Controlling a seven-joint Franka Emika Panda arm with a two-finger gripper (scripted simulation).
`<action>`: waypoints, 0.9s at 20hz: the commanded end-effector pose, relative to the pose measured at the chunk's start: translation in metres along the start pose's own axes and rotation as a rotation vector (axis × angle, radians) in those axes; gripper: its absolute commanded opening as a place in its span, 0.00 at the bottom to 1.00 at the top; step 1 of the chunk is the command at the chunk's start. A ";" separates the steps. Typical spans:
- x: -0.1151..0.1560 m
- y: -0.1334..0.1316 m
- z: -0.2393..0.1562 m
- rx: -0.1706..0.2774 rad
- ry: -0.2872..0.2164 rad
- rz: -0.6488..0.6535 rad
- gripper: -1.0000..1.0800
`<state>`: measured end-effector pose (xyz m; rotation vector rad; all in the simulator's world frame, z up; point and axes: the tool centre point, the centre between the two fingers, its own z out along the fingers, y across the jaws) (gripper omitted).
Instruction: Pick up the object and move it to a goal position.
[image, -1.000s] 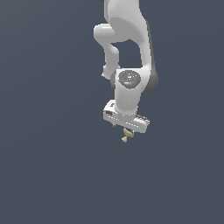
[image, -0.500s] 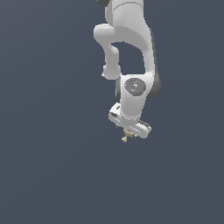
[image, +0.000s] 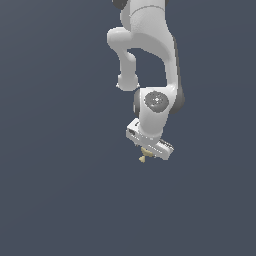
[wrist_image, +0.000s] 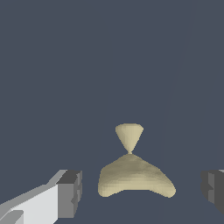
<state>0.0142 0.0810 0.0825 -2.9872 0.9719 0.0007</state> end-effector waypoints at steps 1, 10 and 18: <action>0.000 0.000 0.001 0.000 0.000 0.000 0.96; -0.001 0.001 0.040 0.000 0.000 0.004 0.96; 0.000 0.000 0.050 0.000 0.000 0.004 0.00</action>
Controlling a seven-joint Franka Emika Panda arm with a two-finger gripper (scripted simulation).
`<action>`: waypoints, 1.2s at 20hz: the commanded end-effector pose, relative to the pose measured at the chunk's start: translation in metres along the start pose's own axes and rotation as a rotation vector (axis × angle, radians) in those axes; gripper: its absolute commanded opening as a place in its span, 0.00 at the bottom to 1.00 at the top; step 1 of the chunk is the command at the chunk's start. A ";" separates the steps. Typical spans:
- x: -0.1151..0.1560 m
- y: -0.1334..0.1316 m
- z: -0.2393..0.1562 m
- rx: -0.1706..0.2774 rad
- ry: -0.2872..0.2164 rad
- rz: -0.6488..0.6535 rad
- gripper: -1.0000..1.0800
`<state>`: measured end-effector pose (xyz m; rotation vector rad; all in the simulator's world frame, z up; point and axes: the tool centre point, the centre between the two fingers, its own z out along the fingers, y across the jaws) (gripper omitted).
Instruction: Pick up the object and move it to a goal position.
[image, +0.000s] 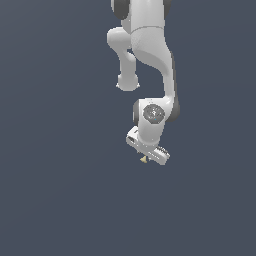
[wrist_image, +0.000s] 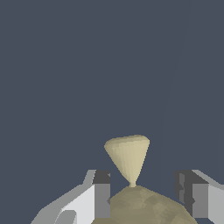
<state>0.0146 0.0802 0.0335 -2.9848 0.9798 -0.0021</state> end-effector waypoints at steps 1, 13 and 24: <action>-0.001 0.000 0.001 -0.001 -0.001 -0.001 0.00; -0.001 0.002 -0.002 -0.001 -0.001 -0.001 0.00; 0.000 0.028 -0.048 0.000 -0.002 -0.001 0.00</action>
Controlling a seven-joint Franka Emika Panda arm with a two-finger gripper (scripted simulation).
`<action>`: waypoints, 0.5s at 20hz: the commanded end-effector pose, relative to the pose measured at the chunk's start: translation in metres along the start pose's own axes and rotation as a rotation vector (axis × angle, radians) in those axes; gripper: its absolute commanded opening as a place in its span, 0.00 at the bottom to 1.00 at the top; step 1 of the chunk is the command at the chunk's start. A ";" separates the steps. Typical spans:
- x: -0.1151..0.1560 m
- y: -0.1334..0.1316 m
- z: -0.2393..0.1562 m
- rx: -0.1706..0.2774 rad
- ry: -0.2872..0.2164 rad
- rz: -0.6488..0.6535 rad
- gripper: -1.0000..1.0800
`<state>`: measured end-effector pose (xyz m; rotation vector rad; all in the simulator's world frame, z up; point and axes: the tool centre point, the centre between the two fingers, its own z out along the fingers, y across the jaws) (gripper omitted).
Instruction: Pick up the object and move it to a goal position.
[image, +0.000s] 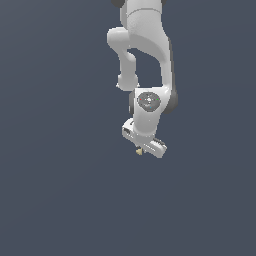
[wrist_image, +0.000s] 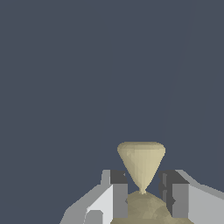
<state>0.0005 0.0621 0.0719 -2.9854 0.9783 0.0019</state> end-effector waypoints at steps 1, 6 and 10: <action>0.000 0.009 -0.016 0.001 0.001 0.000 0.00; 0.001 0.034 -0.058 0.001 0.000 0.001 0.00; 0.002 0.055 -0.097 0.002 0.000 0.001 0.00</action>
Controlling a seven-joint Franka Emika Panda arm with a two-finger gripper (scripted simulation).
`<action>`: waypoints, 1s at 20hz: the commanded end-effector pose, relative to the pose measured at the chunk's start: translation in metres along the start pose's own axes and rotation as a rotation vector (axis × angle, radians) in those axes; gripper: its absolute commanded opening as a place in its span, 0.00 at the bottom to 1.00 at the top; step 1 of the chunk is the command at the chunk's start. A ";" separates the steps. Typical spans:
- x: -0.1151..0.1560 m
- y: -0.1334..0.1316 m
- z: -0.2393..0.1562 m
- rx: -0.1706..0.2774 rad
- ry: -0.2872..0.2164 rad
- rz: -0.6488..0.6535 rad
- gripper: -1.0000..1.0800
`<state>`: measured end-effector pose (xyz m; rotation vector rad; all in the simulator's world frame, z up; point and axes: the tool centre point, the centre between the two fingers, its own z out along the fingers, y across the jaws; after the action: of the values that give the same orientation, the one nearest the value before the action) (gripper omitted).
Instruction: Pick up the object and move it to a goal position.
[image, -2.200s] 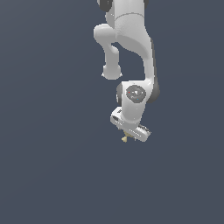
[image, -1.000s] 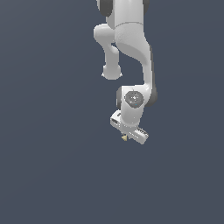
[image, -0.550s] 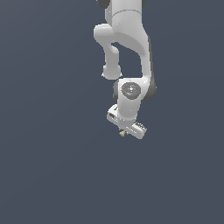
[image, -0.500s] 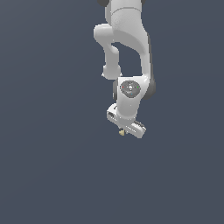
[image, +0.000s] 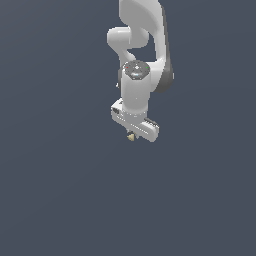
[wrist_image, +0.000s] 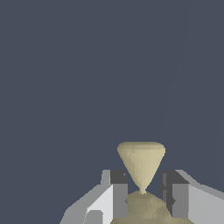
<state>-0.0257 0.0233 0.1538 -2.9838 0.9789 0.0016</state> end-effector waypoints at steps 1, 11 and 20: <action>0.000 0.014 -0.025 0.000 0.000 0.000 0.00; 0.003 0.073 -0.130 0.001 -0.001 0.000 0.00; 0.008 0.115 -0.208 0.000 0.000 0.001 0.00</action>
<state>-0.0837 -0.0690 0.3501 -2.9825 0.9809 -0.0010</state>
